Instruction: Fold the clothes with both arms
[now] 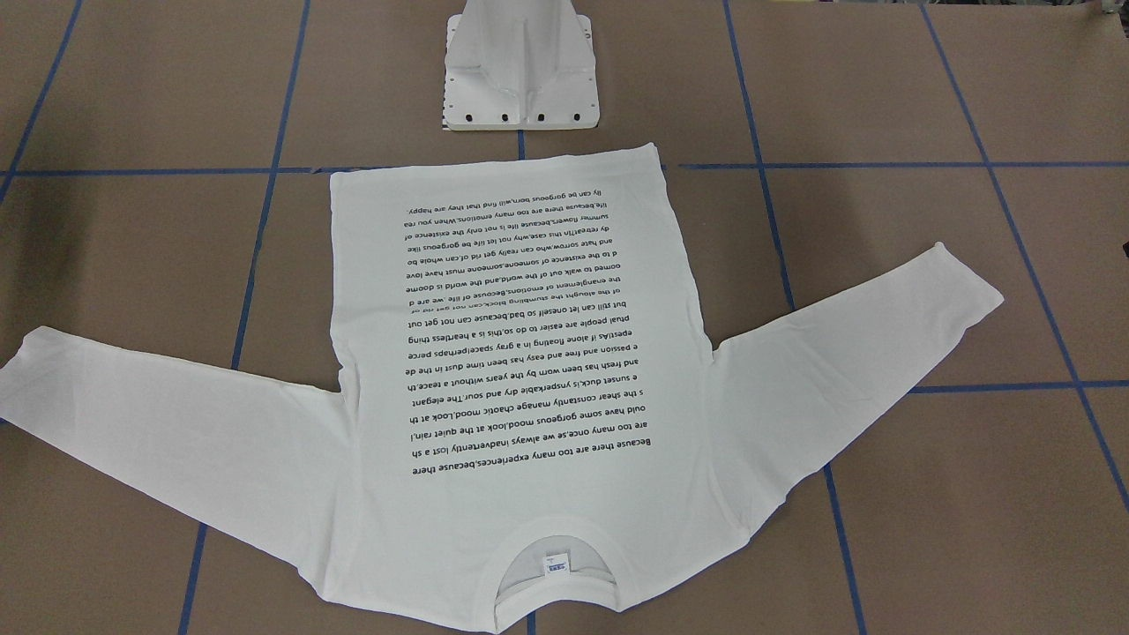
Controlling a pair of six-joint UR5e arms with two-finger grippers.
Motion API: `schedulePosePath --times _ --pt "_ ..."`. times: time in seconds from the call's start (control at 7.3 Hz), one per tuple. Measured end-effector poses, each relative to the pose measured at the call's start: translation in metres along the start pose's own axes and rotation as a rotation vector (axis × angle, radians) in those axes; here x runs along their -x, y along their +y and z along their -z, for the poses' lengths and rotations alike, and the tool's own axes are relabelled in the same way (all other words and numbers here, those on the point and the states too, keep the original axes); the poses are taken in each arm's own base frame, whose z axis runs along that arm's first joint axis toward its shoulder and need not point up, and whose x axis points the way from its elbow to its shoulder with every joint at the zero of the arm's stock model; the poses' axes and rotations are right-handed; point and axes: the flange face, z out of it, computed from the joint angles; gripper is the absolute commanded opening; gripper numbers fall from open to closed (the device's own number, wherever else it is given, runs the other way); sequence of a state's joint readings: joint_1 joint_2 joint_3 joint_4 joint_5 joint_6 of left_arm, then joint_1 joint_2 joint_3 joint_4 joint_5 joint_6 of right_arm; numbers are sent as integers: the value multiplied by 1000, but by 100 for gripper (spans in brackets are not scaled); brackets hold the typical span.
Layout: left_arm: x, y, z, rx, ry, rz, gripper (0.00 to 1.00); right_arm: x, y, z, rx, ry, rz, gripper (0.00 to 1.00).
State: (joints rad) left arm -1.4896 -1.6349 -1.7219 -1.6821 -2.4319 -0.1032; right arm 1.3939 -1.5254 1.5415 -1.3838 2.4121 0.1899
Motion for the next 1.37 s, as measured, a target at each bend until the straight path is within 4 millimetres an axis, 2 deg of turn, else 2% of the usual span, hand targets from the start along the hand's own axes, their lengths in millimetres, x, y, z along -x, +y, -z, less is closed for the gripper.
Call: schedulePosePath --times 0.27,0.55,0.82,1.23,1.37 --pt "-4 -1 2 -4 12 -6 100 11 -30 -46 -31 -3 -83 86" --pt "-5 -1 3 -6 14 -9 100 16 -53 -70 -45 22 -124 86" --pt "-5 -1 3 -6 15 -11 100 14 -56 -88 -24 38 -162 83" --pt "-5 -1 3 -6 16 -15 100 22 -62 -111 10 55 -176 71" --pt "-5 -1 3 -6 16 -16 100 20 -62 -115 15 63 -181 60"
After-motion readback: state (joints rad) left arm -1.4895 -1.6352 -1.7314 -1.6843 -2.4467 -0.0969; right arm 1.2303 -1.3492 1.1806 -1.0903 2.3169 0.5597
